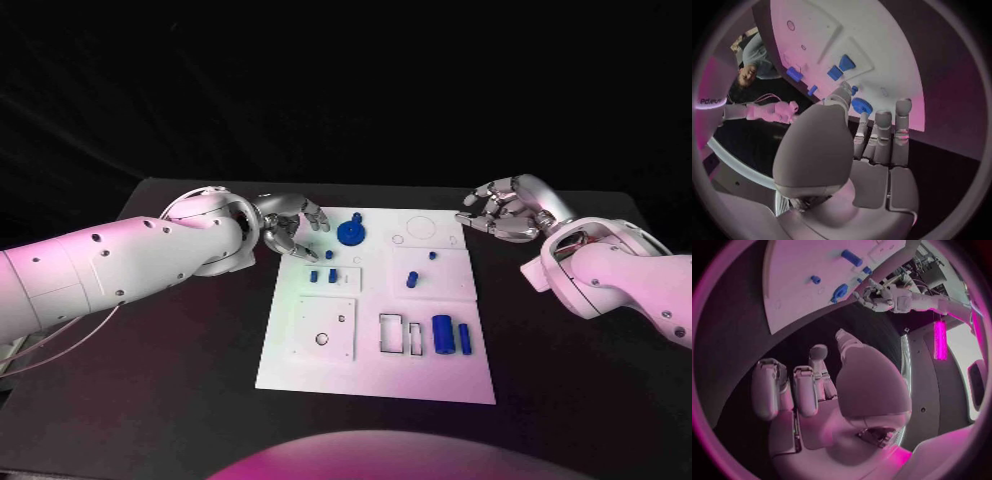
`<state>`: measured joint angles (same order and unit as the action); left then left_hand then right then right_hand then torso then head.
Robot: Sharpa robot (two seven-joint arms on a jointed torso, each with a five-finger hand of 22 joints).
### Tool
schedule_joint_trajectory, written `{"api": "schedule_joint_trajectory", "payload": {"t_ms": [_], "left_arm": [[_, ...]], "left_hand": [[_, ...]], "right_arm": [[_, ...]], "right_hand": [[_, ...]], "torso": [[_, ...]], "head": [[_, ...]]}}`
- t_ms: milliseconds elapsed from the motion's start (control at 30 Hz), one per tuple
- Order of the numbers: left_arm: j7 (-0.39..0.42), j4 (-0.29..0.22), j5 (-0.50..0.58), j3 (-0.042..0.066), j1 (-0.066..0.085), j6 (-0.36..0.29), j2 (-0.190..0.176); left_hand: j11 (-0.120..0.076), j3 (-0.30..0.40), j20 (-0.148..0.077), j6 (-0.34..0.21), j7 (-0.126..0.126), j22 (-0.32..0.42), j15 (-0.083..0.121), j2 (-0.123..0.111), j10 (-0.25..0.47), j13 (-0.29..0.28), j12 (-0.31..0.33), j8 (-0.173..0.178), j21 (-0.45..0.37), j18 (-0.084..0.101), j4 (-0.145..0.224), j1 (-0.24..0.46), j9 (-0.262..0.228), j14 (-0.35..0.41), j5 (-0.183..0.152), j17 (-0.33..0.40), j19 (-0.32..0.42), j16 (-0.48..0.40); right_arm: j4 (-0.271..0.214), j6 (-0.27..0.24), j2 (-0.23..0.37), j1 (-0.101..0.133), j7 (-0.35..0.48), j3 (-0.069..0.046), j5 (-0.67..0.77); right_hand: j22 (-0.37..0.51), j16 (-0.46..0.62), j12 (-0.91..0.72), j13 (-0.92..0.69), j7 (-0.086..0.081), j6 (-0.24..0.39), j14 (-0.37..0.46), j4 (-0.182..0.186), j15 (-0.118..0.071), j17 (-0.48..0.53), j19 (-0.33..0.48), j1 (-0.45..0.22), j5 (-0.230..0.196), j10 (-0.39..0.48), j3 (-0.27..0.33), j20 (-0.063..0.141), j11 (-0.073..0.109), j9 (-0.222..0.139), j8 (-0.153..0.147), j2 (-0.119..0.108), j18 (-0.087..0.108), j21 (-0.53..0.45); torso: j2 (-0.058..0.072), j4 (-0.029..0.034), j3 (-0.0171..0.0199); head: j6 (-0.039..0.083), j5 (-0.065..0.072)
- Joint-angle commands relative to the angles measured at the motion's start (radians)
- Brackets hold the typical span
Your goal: Assemble the parts on the task board
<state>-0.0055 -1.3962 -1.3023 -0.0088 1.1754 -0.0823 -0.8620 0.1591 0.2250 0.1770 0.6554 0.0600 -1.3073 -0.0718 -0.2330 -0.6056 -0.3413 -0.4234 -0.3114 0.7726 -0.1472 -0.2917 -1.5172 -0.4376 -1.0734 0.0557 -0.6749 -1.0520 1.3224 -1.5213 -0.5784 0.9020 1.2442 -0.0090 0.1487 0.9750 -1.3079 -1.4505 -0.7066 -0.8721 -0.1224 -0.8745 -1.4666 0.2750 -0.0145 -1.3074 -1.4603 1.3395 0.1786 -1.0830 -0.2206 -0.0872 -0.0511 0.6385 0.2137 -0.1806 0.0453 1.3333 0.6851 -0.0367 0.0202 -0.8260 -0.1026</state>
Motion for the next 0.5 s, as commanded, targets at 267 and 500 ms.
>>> {"api": "schedule_joint_trajectory", "payload": {"t_ms": [267,500], "left_arm": [[0.255,-0.043,0.817,0.01,0.004,-0.057,-0.078],[0.337,-0.109,1.072,0.009,0.003,-0.075,-0.122]], "left_hand": [[-0.035,0.3,-0.014,0.115,0.106,0.011,0.015,-0.012,-0.215,0.045,-0.11,-0.039,-0.227,-0.032,0.079,0.044,0.041,0.107,0.046,0.196,0.113,-0.179],[-0.036,0.296,-0.006,0.131,0.103,0.068,0.011,-0.002,-0.245,0.057,-0.134,-0.053,-0.318,-0.034,0.115,0.134,0.044,0.128,0.053,0.226,0.129,-0.237]], "right_arm": [[-0.001,0.262,-0.019,-0.001,-0.082,0.0,0.33],[-0.004,0.364,-0.05,-0.001,-0.156,0.0,0.573]], "right_hand": [[-0.18,0.04,0.449,0.385,-0.035,-0.037,-0.033,-0.044,0.032,-0.032,0.024,0.086,0.032,0.092,-0.207,-0.033,-0.046,-0.072,-0.052,-0.085,0.015,-0.059],[-0.185,0.03,0.512,0.46,-0.032,-0.064,-0.038,-0.082,0.034,-0.039,0.015,0.07,0.006,0.093,-0.232,-0.036,-0.048,-0.096,-0.057,-0.094,0.013,-0.044]], "torso": [[0.001,-0.0029,0.0001],[0.001,-0.0005,-0.0012]], "head": [[0.013,0.021],[0.025,0.042]]}}
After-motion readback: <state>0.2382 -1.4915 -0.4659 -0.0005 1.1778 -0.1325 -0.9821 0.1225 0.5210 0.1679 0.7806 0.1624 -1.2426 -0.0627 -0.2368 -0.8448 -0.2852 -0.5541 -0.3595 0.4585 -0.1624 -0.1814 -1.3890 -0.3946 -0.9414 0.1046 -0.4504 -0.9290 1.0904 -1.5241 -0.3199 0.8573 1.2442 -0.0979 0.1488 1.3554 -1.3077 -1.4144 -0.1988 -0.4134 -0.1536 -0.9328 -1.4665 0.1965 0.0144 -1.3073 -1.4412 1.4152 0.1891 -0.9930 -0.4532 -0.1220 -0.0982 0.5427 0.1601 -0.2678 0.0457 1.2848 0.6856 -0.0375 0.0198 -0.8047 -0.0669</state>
